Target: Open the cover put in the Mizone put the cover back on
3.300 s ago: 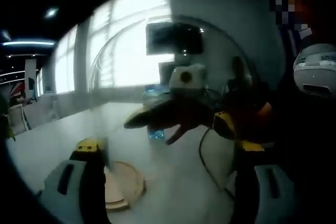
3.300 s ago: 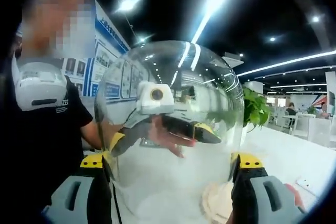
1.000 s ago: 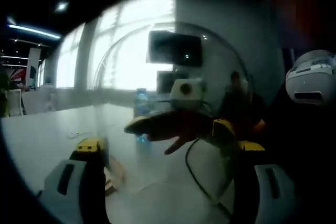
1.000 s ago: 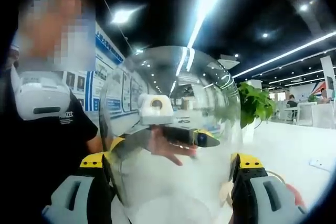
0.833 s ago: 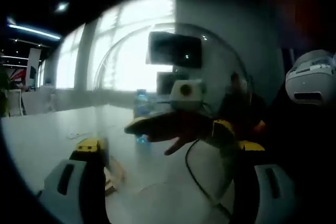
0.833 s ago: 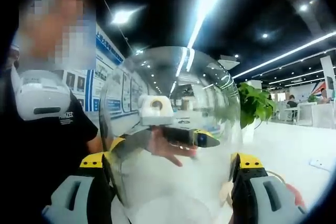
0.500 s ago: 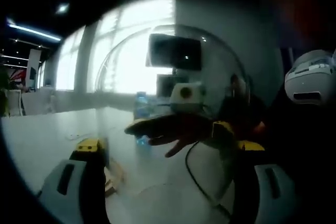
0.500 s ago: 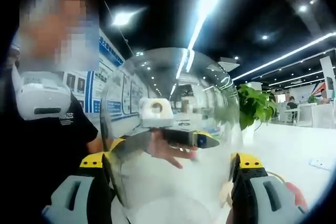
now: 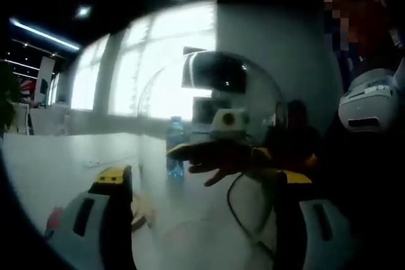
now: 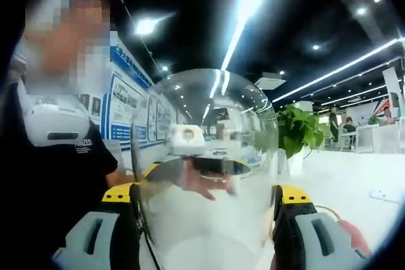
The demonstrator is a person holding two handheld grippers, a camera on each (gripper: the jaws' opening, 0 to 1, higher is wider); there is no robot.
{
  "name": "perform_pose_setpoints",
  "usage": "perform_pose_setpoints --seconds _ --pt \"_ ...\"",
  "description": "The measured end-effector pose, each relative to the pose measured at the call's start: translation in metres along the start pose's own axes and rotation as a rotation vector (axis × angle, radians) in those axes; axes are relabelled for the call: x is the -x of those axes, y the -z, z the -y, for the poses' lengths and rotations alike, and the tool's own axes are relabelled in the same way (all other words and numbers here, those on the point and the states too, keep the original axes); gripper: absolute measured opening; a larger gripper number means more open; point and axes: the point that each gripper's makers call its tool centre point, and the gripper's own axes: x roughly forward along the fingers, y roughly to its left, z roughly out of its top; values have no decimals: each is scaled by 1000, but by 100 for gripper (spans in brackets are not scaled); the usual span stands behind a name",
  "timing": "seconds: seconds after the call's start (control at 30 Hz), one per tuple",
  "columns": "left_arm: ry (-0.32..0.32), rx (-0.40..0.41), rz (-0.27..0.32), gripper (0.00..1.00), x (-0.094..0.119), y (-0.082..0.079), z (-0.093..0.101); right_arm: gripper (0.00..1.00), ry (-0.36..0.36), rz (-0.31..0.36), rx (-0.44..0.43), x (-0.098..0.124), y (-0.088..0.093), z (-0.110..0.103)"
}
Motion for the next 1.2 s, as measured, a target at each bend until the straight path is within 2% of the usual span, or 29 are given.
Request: perform_pose_setpoints --seconds 0.3,0.53,0.8,0.9,1.07,1.2 --pt "-24 -26 21 71 15 -4 -1 68 36 3 37 19 -3 -2" --pt "-30 -19 57 59 28 -8 0 52 57 37 38 37 -8 -3" --pt "-50 -30 53 49 42 -7 0 46 76 47 24 41 -5 -3" --pt "-76 -48 59 46 50 -9 -2 43 85 47 28 44 -4 -5" --pt "-119 -60 84 37 63 -17 -11 29 98 72 25 52 -9 -5" --pt "-161 -78 64 35 69 -13 -18 27 144 52 40 56 -4 -2"
